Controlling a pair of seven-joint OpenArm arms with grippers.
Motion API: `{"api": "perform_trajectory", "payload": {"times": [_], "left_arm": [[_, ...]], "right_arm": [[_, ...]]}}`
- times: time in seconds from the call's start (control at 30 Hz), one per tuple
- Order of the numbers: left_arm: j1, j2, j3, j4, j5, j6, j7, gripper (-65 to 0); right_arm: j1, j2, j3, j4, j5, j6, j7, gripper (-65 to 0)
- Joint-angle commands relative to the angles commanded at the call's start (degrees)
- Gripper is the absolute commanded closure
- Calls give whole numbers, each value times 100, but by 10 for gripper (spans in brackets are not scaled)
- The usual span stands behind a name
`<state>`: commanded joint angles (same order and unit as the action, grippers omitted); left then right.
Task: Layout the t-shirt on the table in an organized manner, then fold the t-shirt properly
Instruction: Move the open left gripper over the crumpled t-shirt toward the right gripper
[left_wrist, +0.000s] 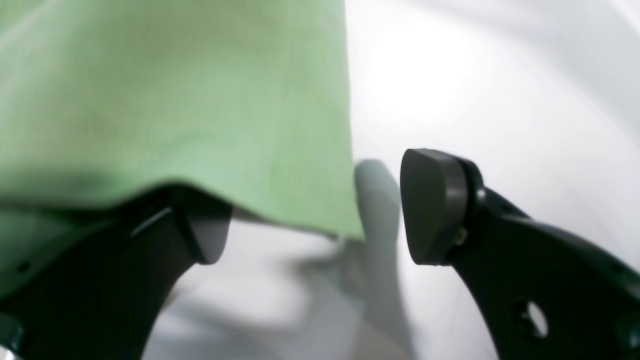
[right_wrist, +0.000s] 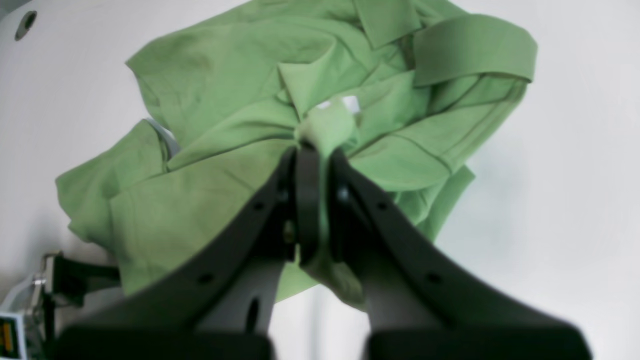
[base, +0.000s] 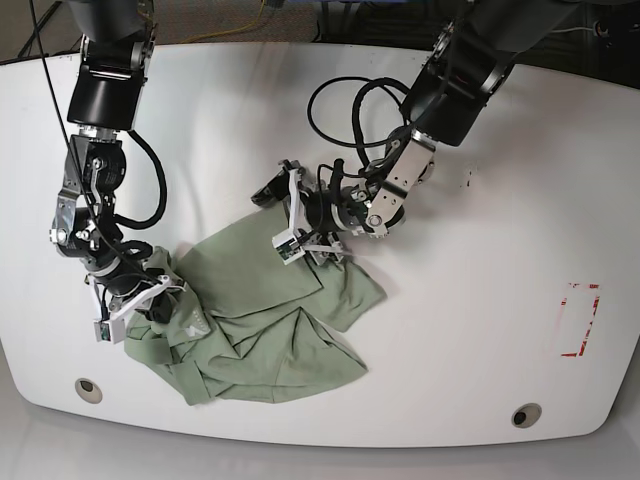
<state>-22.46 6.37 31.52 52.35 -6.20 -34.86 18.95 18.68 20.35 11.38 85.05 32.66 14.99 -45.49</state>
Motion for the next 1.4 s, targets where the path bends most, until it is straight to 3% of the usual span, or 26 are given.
{"api": "perform_trajectory", "payload": {"times": [0.17, 0.27, 0.53, 0.63, 0.87, 1.07, 1.4], "left_arm": [[18, 141, 0, -44, 0, 0, 0, -475], [35, 202, 0, -44, 0, 0, 0, -428], [26, 211, -9, -44, -9, 0, 0, -87], [18, 211, -18, -44, -9, 0, 0, -12], [44, 141, -97, 360, -9, 0, 0, -27], [211, -202, -369, 1459, 0, 0, 123, -27], [246, -809, -862, 2963, 0, -18, 905, -27]], "right_arm": [[0, 0, 0, 0, 0, 0, 0, 0], [0, 0, 0, 0, 0, 0, 0, 0], [0, 18, 0, 0, 0, 0, 0, 0], [0, 26, 0, 0, 0, 0, 0, 0], [0, 26, 9, 9, 44, 0, 0, 0], [-158, 9, 114, 255, 35, 0, 0, 0], [-598, -9, 229, 844, 44, -9, -18, 0]]}}
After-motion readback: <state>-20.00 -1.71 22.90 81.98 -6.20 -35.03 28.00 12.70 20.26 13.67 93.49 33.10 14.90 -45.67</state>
